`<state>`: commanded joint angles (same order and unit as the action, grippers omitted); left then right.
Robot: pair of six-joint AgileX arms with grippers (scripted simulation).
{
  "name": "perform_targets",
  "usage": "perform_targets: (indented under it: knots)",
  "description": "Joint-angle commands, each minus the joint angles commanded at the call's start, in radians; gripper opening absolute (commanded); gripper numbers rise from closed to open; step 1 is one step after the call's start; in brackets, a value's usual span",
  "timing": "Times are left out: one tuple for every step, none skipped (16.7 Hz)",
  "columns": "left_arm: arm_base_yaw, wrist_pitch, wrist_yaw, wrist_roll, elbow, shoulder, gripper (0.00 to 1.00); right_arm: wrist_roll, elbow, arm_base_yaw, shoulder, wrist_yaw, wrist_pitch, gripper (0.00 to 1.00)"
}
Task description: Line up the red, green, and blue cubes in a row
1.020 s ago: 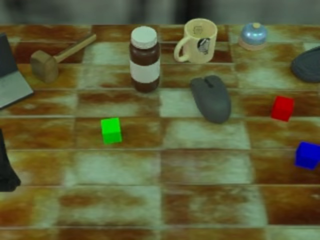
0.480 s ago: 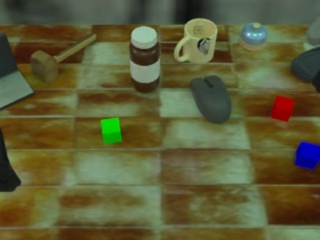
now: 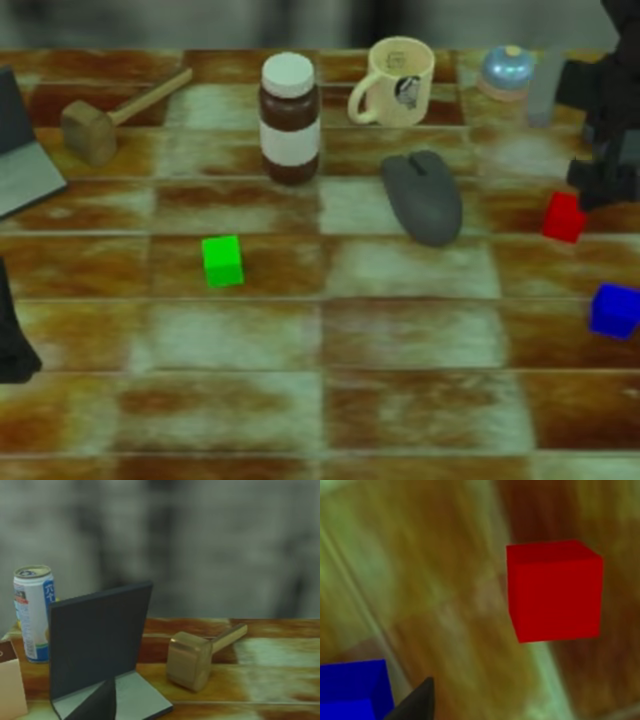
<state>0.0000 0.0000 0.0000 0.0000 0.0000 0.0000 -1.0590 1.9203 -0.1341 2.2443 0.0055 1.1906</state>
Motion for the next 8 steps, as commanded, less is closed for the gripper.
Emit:
perform_targets:
  knots:
    - [0.000, 0.000, 0.000, 0.000, 0.000, 0.000, 1.00, -0.021, 0.041, -0.003, 0.043, 0.000, 0.022, 1.00]
    - [0.000, 0.000, 0.000, 0.000, 0.000, 0.000, 1.00, -0.038, 0.073, -0.005, 0.075, -0.001, 0.038, 1.00]
    - [0.000, 0.000, 0.000, 0.000, 0.000, 0.000, 1.00, -0.049, 0.095, -0.006, 0.096, -0.001, 0.049, 1.00]
    - [0.000, 0.000, 0.000, 0.000, 0.000, 0.000, 1.00, -0.056, 0.107, -0.007, 0.107, -0.001, 0.056, 1.00]
    - [0.000, 0.000, 0.000, 0.000, 0.000, 0.000, 1.00, -0.057, 0.111, -0.007, 0.110, -0.001, 0.057, 1.00]
    - [0.000, 0.000, 0.000, 0.000, 0.000, 0.000, 1.00, -0.057, 0.111, -0.007, 0.110, -0.001, 0.057, 1.00]
    - [0.000, 0.000, 0.000, 0.000, 0.000, 0.000, 1.00, -0.057, 0.111, -0.007, 0.110, -0.001, 0.057, 1.00]
    - [0.000, 0.000, 0.000, 0.000, 0.000, 0.000, 1.00, -0.057, 0.111, -0.007, 0.110, -0.001, 0.057, 1.00]
